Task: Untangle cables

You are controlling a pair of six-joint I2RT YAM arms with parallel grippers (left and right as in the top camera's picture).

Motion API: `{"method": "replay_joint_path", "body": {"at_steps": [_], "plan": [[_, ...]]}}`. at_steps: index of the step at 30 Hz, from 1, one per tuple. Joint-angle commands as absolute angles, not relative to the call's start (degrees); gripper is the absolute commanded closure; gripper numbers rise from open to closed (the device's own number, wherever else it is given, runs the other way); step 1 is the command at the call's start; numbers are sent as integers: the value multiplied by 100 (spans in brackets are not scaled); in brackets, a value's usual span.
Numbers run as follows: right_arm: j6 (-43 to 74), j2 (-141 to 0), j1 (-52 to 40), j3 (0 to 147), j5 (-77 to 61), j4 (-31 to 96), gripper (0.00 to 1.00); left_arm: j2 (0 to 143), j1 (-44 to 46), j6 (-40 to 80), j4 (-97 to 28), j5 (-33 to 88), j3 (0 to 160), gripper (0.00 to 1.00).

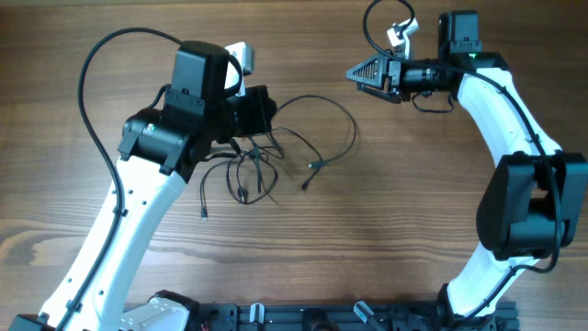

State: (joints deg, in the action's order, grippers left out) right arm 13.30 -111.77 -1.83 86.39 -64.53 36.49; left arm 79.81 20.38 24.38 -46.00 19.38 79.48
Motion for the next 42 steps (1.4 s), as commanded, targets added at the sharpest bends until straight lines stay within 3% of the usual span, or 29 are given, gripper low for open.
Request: {"method": "replay_joint_path", "body": {"at_steps": [1,7,24,31,38,42], "plan": [[602,-11220,-209,8661,-7253,3686,31,7913,2051,1649,-4436,3330,7979,96],[121,-11220,-449,8661,-7196,3693,32,7931,2093,469,-5179,4864,7979,96],[-589,-11220,-2388,8661,-5826,3776,25,7931,2359,-482,-6702,4908,7972,96],[-600,-11220,-2506,8661,-5850,4066,25,7931,2875,-2099,-7389,4904,7972,96],[-1155,-11220,-2655,8661,-5848,4950,26,7931,3437,-2532,-7404,4899,7972,96],[-1697,-11220,-2840,8661,-5992,5398,33,7931,3446,-2532,-7441,4899,7972,96]]}}
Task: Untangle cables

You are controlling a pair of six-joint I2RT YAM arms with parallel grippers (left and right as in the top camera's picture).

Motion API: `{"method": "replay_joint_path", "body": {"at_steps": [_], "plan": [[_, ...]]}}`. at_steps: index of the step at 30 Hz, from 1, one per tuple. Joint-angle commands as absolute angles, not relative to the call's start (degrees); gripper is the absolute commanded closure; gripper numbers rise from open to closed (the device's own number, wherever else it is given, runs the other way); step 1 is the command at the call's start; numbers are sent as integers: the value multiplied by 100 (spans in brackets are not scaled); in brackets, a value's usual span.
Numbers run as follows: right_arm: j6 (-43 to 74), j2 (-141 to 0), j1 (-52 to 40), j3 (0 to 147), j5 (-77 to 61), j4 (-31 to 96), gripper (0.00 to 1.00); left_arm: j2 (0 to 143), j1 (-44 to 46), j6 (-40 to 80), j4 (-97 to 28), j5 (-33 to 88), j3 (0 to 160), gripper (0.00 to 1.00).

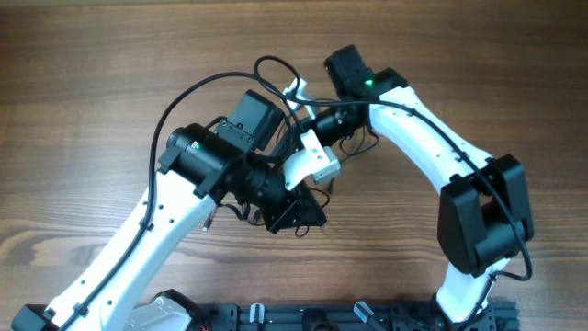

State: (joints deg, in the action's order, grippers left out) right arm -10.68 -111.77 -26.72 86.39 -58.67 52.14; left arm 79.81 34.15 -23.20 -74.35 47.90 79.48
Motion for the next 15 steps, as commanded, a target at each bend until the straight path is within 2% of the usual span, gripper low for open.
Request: {"method": "replay_joint_path", "body": {"at_steps": [1,2,6,15], "plan": [[-1863,-11220,-2917,8661,-6005,5496,36,7931,3446,-2534,-7439,4899,7972,96],[-1957,-11220,-2969,8661,-6001,5527,41,7931,3446,-2534,-7439,4897,7972,96],[-1946,-11220,-3229,8659,-5900,5553,46,7931,3446,-2532,-7441,4899,7972,96],[-1931,-11220,-3452,8353,-5365,5581,48,7931,3446,-2532,-7439,4899,7972,96]]}}
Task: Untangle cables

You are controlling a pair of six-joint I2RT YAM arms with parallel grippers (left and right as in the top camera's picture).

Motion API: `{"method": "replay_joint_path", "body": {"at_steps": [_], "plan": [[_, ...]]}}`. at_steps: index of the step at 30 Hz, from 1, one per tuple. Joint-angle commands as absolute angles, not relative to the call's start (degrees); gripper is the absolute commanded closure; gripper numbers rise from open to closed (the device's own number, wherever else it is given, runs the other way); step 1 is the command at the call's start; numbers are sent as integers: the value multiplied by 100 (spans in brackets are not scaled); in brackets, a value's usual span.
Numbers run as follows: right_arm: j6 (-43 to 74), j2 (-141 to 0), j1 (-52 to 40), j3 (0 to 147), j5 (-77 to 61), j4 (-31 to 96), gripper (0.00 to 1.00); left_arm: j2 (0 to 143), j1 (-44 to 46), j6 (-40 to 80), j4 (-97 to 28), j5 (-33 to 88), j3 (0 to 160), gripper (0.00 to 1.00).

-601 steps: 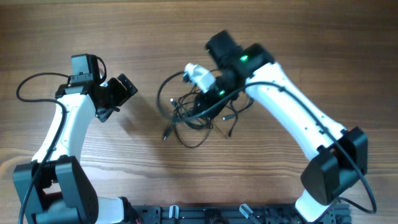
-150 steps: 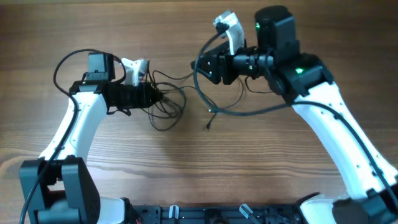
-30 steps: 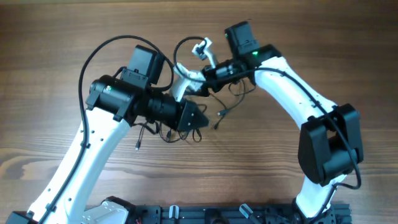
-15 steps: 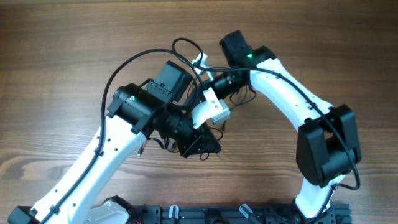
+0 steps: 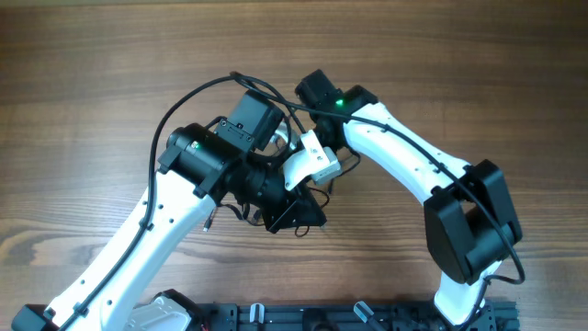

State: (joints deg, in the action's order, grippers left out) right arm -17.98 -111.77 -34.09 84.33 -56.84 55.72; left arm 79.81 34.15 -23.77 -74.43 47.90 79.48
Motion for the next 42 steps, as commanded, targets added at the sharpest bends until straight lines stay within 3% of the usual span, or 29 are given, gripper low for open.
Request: {"method": "replay_joint_path", "body": {"at_steps": [1,6,8,13,17,26,32,35,39,42], "plan": [[-1931,-11220,-3454,8350,-5166,5579,50,7931,3446,-2532,-7439,4899,7972,95],[-1927,-11220,-3457,8348,-4928,5596,61,7931,3446,-2532,-7439,4901,7972,95],[-1929,-11220,-3457,8348,-4930,5575,70,7931,3446,-2532,-7439,4899,7972,95],[-1776,-11220,-3454,8348,-4932,5413,74,7931,3446,-2530,-7439,4901,7972,94],[-1339,-11220,-3454,8348,-4932,5019,95,7931,3446,-2530,-7439,4901,7972,94],[445,-11220,-3454,8348,-5203,2665,96,7931,3446,-2530,-7441,4901,7972,96],[1573,-11220,-3232,8350,-6982,600,95,7931,3446,-2528,-7441,4901,7972,96],[2792,-11220,-2902,8350,-8197,-1326,96,7931,3446,-2528,-7441,4901,7972,96],[3986,-11220,-2515,8350,-8224,-3041,96,7931,3446,-2528,-7441,4901,7972,96],[4436,-11220,-2174,8350,-7839,-3581,96,7931,3446,-2508,-7441,4901,7972,96]]}}
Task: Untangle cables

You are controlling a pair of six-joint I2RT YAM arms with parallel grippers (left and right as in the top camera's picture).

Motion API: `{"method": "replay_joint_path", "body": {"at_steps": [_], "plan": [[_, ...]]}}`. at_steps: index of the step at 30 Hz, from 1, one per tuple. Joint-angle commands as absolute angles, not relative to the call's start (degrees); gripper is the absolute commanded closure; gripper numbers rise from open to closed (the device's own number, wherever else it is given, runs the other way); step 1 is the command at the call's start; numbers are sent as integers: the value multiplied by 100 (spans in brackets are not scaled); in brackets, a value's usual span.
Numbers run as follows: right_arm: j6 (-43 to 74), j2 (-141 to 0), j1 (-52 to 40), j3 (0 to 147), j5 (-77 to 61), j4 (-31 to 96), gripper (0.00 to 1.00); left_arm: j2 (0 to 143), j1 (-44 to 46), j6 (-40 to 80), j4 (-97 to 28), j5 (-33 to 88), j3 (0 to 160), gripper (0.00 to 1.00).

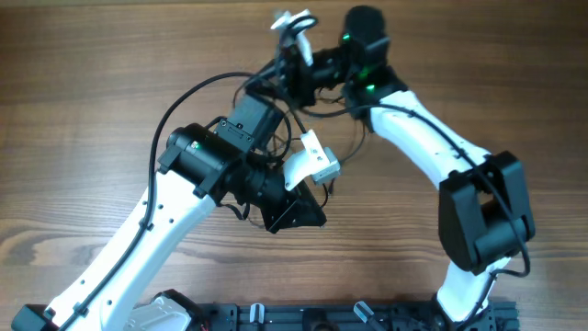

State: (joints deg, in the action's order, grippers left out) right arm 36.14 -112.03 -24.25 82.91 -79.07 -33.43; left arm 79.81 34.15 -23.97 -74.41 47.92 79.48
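The tangle of thin black cables [342, 154] lies mid-table, mostly hidden under both arms; one loop and a plug end [327, 189] show to the right of my left wrist. My left gripper [308, 217] points down and right over the tangle, and whether its jaws hold anything is hidden. My right gripper [272, 81] reaches left at the far side, above the left arm's black housing. It looks shut on a thin strand that runs down toward the tangle.
The left arm's thick black supply cable [197, 92] arcs over the table's left half and crosses just by the right gripper. The wooden table [83, 55] stretches all around. A black rail [303, 317] runs along the near edge.
My right gripper has gone from low over the tangle beside the left wrist to farther back and left, its wrist turned. The left arm has stayed in place.
First my left gripper sat at the tangle's far left and the right arm was off at the far right. Then the left gripper stood over the tangle pointing right, with the right gripper reaching in. Now the right gripper is at the far side.
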Motion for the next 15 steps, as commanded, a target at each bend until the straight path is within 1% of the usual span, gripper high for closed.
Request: {"method": "replay_joint_path", "body": {"at_steps": [1,5,9,12,15], "plan": [[4550,-11220,-2043,8350,-7671,-3653,96,7931,3446,-2508,-7441,4901,7972,96],[4890,-11220,-1761,8348,-7384,-3627,96,7931,3446,-2508,-7439,4895,7972,96],[4777,-11220,-1743,8348,-7835,-3321,96,7931,3446,-2458,-7312,4724,7972,96],[4825,-11220,-1743,8348,-8044,-3203,96,7942,3446,-2069,-7054,4488,7972,96],[4901,-11220,-1769,8348,-8580,-3159,95,7975,3446,-1406,-6606,3881,7972,96]]}}
